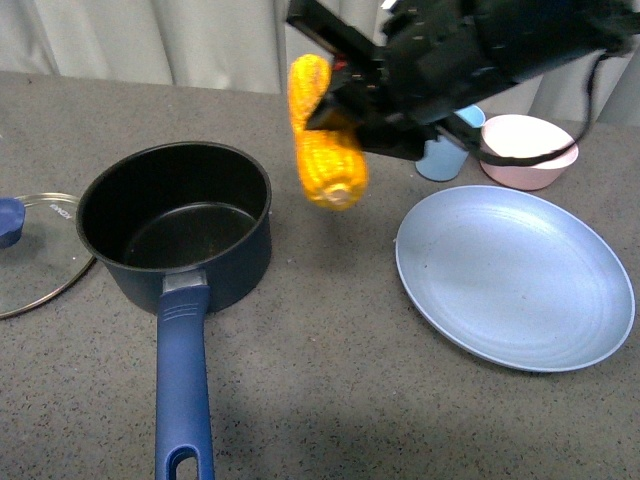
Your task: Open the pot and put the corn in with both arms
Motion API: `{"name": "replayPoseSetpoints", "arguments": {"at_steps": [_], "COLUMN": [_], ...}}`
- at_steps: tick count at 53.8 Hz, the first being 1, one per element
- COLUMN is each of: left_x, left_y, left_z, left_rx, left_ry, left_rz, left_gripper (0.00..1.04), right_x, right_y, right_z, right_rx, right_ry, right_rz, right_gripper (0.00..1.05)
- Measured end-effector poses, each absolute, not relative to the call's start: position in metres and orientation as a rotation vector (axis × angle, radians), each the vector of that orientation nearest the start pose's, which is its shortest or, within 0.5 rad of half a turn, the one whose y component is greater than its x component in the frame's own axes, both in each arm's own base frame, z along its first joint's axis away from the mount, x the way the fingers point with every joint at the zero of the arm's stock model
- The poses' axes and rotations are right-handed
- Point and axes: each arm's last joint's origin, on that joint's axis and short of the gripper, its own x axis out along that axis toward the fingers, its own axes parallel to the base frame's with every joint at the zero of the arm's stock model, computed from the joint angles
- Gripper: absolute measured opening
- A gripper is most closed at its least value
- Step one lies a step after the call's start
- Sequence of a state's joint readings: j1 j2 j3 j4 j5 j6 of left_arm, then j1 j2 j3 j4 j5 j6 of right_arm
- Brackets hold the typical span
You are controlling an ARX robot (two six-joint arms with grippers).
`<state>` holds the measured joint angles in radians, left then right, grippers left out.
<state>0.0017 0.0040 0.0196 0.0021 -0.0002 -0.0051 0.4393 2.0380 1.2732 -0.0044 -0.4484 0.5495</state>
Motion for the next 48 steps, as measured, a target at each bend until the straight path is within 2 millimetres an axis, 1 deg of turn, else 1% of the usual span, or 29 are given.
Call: {"name": "replayPoseSetpoints", "arguments": {"at_steps": [6,10,16,21,24,27,33,35,36,39,42,44,46,48], "left_x": [0.097,0.097,0.097,0.097,0.097,0.097,0.097,0.097,0.097,0.097,0.097,0.097,0.097,0.097], "left_y": [0.000,0.000,0.000,0.000,0.000,0.000,0.000,0.000,0.000,0.000,0.000,0.000,0.000,0.000], "left_z": [0.170,0.170,0.170,0.170,0.170,0.170,0.170,0.170,0.170,0.170,0.170,0.170,0.170,0.170], "left_rx": [-0.005,-0.005,-0.005,-0.005,-0.005,-0.005,-0.005,-0.005,-0.005,-0.005,-0.005,-0.005,-0.005,-0.005], "left_ry": [-0.018,-0.018,-0.018,-0.018,-0.018,-0.018,-0.018,-0.018,-0.018,-0.018,-0.018,-0.018,-0.018,-0.018], "left_rz": [0.002,0.001,0.002,0.002,0.002,0.002,0.001,0.002,0.002,0.001,0.001,0.002,0.001,0.002], "left_gripper": [0.98,0.98,0.98,0.98,0.98,0.98,0.98,0.98,0.98,0.98,0.98,0.98,0.98,0.98], "right_x": [0.379,0.382,0.383,0.382,0.382,0.383,0.384,0.385,0.385,0.385,0.384,0.384,0.383,0.382], "right_y": [0.233,0.252,0.270,0.277,0.278,0.278,0.277,0.276,0.276,0.273,0.271,0.269,0.267,0.265], "right_z": [0.142,0.143,0.142,0.138,0.135,0.132,0.132,0.131,0.132,0.131,0.129,0.129,0.128,0.128], "right_rx": [0.488,0.489,0.480,0.469,0.463,0.461,0.459,0.457,0.456,0.442,0.430,0.419,0.413,0.406], "right_ry": [1.047,1.055,1.070,1.083,1.088,1.091,1.077,1.067,1.064,1.047,1.037,1.028,1.022,1.013], "right_rz": [0.653,0.673,0.686,0.684,0.672,0.666,0.655,0.648,0.647,0.636,0.621,0.609,0.605,0.599], "right_gripper": [0.17,0.17,0.17,0.17,0.33,0.47,0.63,0.70,0.72,0.83,0.90,0.97,0.97,0.96]}}
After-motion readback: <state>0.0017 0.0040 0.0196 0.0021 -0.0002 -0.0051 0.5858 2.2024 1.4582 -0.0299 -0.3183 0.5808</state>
